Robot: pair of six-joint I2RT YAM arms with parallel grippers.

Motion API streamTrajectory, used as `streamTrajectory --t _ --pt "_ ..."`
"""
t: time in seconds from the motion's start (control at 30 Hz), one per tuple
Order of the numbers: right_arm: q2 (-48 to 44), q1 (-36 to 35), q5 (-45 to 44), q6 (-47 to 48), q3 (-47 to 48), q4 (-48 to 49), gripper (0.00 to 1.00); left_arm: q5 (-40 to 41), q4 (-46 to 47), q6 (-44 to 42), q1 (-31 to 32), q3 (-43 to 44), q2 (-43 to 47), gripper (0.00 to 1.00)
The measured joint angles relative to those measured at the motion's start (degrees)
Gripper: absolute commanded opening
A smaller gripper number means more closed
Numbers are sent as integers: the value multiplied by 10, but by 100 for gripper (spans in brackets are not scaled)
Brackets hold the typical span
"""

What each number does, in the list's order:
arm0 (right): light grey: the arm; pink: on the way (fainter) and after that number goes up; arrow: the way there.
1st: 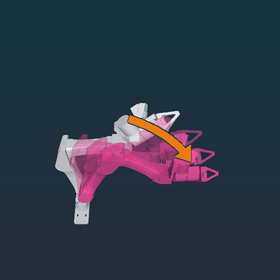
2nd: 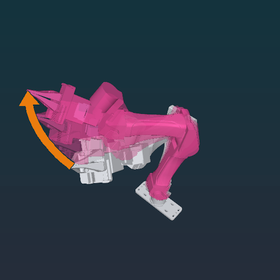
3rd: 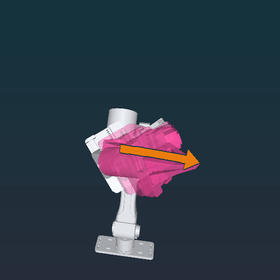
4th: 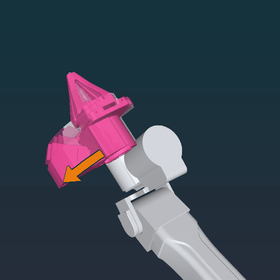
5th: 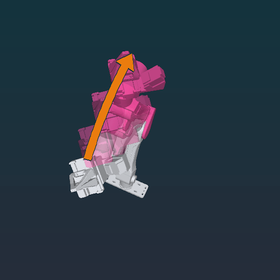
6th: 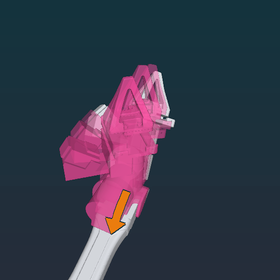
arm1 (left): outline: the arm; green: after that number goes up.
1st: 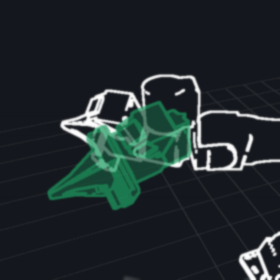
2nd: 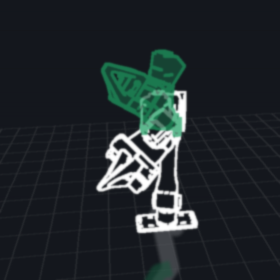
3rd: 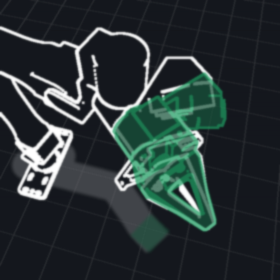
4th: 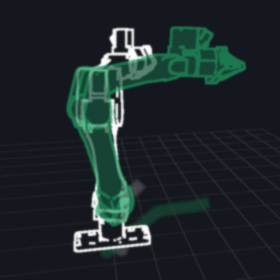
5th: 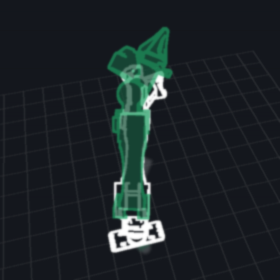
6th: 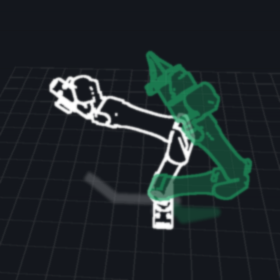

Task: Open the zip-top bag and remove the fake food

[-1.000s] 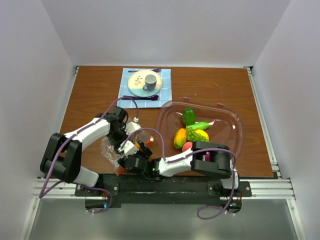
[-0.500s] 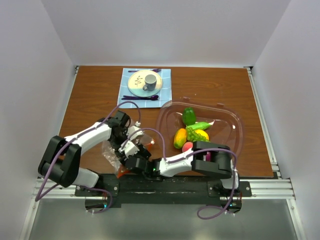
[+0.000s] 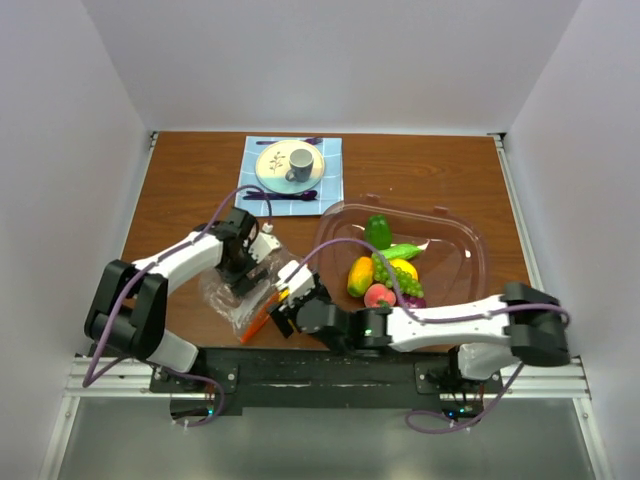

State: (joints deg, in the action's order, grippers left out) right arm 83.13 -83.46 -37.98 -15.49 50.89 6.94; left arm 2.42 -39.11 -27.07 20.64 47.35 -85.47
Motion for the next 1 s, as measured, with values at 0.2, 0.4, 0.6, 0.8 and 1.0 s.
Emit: streamTrajectory --t 0.2,0.4,0.6,0.8,1.0 --pt "-144 78 -34 0 -17 -68 87 -16 0 31 -41 88 -7 100" --pt "-210 209 -85 -28 -26 -187 99 -78 -18 57 -79 190 26 100" --pt "-218 213 -133 -49 -10 -287 99 -116 -32 78 -79 245 94 100" --pt "-186 213 -188 -85 58 -393 99 -129 -38 80 -79 228 136 100" --pt "-187 213 -201 -112 73 -459 99 -131 -38 83 -79 183 150 100"
